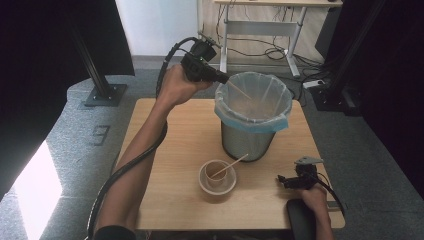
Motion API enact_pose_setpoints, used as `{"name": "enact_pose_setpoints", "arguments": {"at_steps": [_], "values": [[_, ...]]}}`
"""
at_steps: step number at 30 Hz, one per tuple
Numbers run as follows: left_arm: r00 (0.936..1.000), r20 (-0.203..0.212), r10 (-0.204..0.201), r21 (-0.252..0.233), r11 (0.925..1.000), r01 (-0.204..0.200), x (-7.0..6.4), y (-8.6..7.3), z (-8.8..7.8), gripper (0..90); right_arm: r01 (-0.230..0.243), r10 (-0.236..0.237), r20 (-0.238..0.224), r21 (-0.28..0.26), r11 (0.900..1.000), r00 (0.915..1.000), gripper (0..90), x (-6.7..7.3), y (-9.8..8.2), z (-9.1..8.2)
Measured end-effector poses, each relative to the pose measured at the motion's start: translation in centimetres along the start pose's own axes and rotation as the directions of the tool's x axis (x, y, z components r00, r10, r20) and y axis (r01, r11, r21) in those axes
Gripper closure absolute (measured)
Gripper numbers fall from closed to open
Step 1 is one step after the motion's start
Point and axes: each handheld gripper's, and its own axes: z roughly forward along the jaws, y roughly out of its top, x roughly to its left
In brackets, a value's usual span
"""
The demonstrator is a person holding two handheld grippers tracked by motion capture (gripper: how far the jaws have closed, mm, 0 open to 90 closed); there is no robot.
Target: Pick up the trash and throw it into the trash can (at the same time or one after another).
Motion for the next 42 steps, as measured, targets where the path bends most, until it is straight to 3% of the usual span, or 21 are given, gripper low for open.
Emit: {"name": "enact_pose_setpoints", "arguments": {"at_steps": [11,17,19,20,24,28,31,34,37,42], "values": [[0.9996,-0.007,-0.027,0.042,0.9988,0.027,1.3,0.5,5.9,85.2,0.004,-0.004,-0.004,0.000,1.000,1.0000,0.0,0.0,0.0,0.0],[0.9996,-0.004,-0.027,0.060,0.9978,0.028,1.6,0.6,8.3,84.9,0.007,-0.007,-0.006,0.001,1.000,1.0000,0.0,0.0,0.0,0.0],[0.9996,-0.020,-0.021,0.050,0.9985,0.021,1.7,0.6,8.8,76.2,0.007,-0.007,-0.007,0.001,1.000,0.9999,0.0,0.0,0.0,0.0],[0.9995,-0.024,-0.021,0.047,0.9986,0.022,1.7,0.6,8.8,65.0,0.007,-0.007,-0.008,0.001,1.000,0.9999,0.0,0.0,0.0,0.0],[0.9988,-0.040,-0.027,0.035,0.9990,0.029,1.8,0.6,8.8,40.5,0.010,-0.010,-0.009,0.002,1.000,0.9999,0.0,0.0,0.0,0.0],[0.9984,-0.034,-0.044,0.015,0.9989,0.045,1.7,0.3,7.9,32.2,0.010,-0.010,-0.010,0.002,1.000,0.9999,0.0,0.0,0.0,0.0],[0.9995,-0.025,-0.020,0.015,0.9997,0.021,1.4,-0.2,7.1,23.1,0.010,-0.010,-0.010,0.002,1.000,0.9999,0.0,0.0,0.0,0.0],[0.9997,-0.010,-0.024,0.006,0.9997,0.024,1.2,-0.8,6.2,19.4,0.011,-0.011,-0.010,0.002,1.000,0.9999,0.0,0.0,0.0,0.0],[1.0000,-0.009,-0.001,0.001,1.0000,0.001,0.5,-1.6,5.2,14.4,0.010,-0.010,-0.010,0.001,1.000,0.9999,0.0,0.1,0.0,0.0],[0.9997,-0.023,0.010,-0.006,0.9999,-0.010,-0.6,-2.9,3.7,14.4,0.011,-0.011,-0.010,0.002,1.000,0.9999,0.0,0.1,0.0,0.0]]}}
